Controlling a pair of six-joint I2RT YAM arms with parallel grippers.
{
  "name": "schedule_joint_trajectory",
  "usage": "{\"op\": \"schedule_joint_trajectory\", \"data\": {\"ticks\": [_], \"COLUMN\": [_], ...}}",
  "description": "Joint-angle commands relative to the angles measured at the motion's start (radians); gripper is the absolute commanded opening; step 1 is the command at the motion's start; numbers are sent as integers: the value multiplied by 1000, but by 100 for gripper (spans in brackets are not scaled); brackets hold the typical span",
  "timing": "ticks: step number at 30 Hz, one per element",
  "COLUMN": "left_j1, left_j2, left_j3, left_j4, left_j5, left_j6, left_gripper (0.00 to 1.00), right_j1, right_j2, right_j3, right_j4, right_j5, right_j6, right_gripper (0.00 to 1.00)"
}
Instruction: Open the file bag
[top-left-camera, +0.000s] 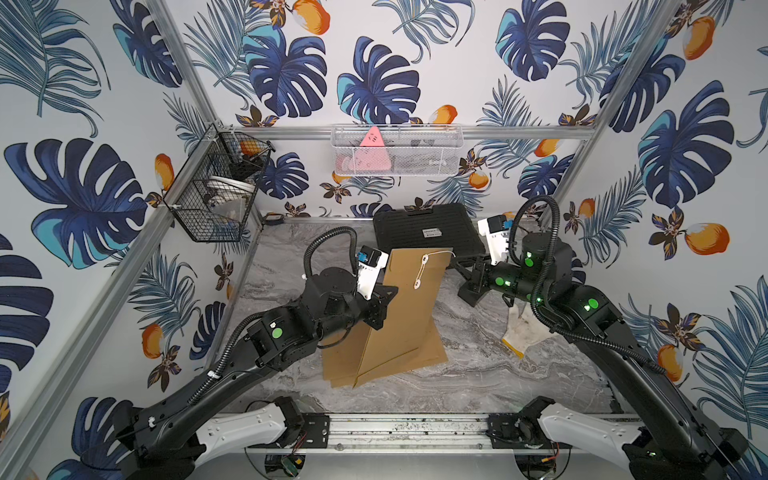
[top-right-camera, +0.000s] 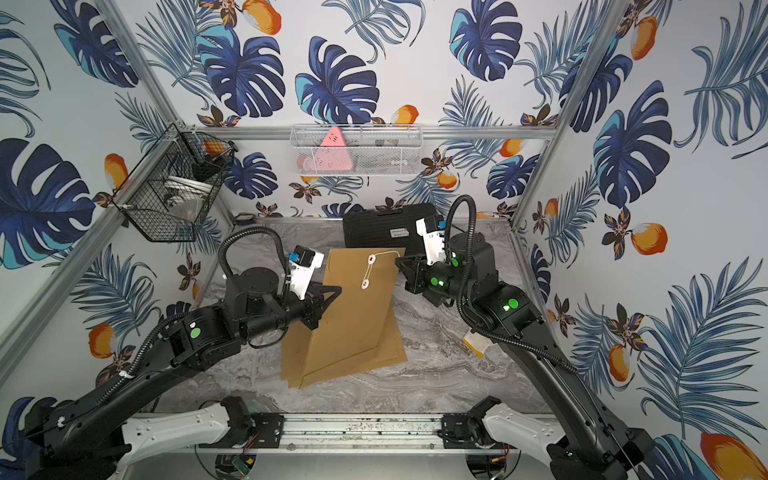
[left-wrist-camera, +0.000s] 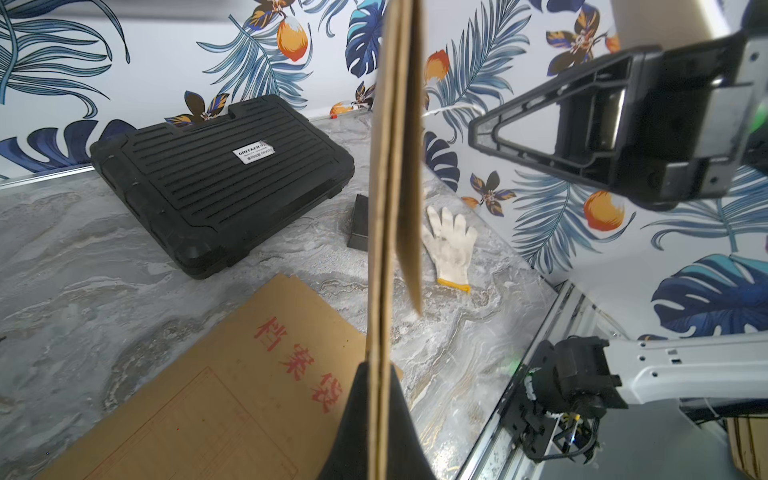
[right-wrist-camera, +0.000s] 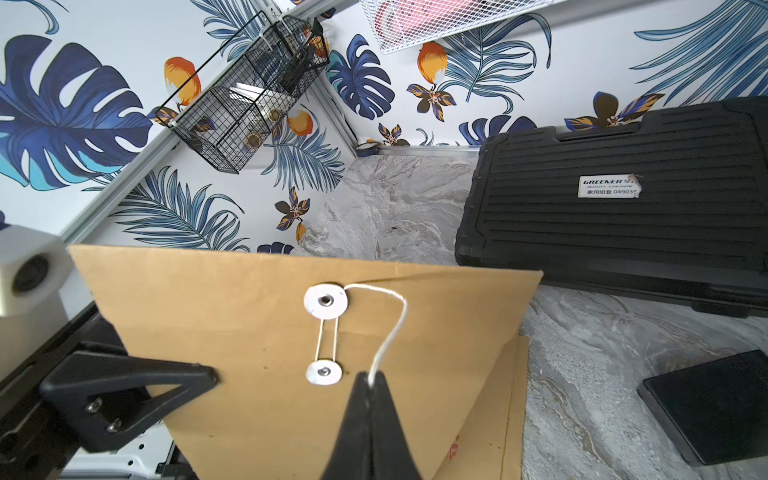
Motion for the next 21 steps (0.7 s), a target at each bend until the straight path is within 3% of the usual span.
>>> {"op": "schedule_joint_trajectory", "data": {"ticks": [1,21], "left_j1": [0,0], "left_j2": [-15,-3], "left_j3": [-26,-31], "left_j4": [160,227], "left_j5": [19,30], "left_j6": [-75,-90], "left_gripper": [0,0], "right_j1": [1,1], "right_j2": [4,53], "right_j3": [8,16], "right_j4": [0,-88], "right_j5": [2,-160], "right_j6": [-23,-107], "right_gripper": [0,0]}}
